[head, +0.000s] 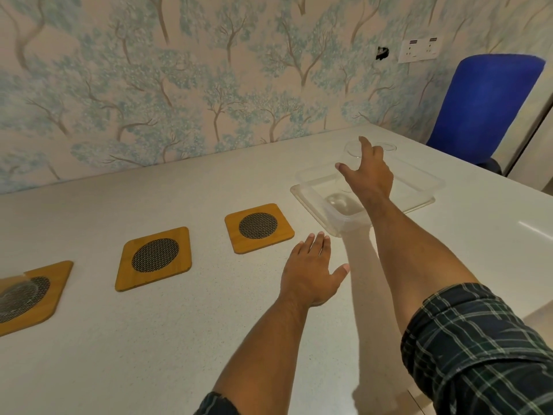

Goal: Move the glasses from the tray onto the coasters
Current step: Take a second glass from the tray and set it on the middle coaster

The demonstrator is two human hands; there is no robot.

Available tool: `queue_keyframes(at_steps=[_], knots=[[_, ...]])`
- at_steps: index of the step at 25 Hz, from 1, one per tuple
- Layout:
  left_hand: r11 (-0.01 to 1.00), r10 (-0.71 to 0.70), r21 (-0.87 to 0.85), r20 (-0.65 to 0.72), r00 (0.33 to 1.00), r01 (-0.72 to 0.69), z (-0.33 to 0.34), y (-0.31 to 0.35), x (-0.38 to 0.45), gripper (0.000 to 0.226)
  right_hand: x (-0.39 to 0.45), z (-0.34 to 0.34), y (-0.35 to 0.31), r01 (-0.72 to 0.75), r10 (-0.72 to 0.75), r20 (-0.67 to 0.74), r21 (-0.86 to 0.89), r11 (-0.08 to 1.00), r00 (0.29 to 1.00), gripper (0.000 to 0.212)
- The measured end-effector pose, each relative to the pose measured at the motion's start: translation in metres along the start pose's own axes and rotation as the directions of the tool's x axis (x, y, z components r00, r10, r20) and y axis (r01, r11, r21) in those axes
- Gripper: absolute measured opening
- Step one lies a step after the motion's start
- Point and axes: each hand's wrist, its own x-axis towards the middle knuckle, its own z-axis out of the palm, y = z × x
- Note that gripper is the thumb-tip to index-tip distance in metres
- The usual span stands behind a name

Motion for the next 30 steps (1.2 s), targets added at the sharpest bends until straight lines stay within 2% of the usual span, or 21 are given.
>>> queue_keyframes(at_steps=[5, 9, 11, 16, 19, 24, 30], knots=[[0.998, 0.028, -0.062, 0.011, 1.0, -0.027, -0.01, -0.001, -0.014, 0.065, -0.017, -0.007, -0.028, 0.078, -0.074, -0.083, 0.042, 0.996, 0.994, 0.082], [0.985, -0.024, -0.174, -0.176, 0.984, -0.007, -0.027, -0.013, -0.041, 0.053, -0.035, -0.002, -0.057, 0.195, -0.181, -0.131, 0.102, 0.975, 0.975, 0.082], [0.981, -0.098, -0.188, -0.245, 0.965, 0.052, -0.033, -0.031, -0.056, 0.056, -0.046, 0.005, -0.074, 0.227, -0.213, -0.117, 0.127, 0.966, 0.97, 0.083], [0.976, -0.215, -0.098, -0.262, 0.941, 0.196, -0.045, -0.095, -0.106, 0.067, -0.086, 0.03, -0.133, 0.294, -0.299, -0.016, 0.252, 0.922, 0.954, 0.086], [0.948, -0.319, -0.067, -0.202, 0.926, 0.312, -0.05, -0.13, -0.14, 0.074, -0.113, 0.042, -0.171, 0.321, -0.362, 0.067, 0.337, 0.885, 0.93, 0.084], [0.872, -0.487, -0.019, -0.144, 0.862, 0.489, -0.058, -0.18, -0.199, 0.085, -0.157, 0.063, -0.234, 0.341, -0.468, 0.205, 0.453, 0.824, 0.859, 0.088], [0.859, -0.505, 0.057, -0.071, 0.86, 0.509, -0.068, -0.189, -0.239, 0.082, -0.194, 0.083, -0.29, 0.255, -0.494, 0.311, 0.572, 0.78, 0.812, 0.089]])
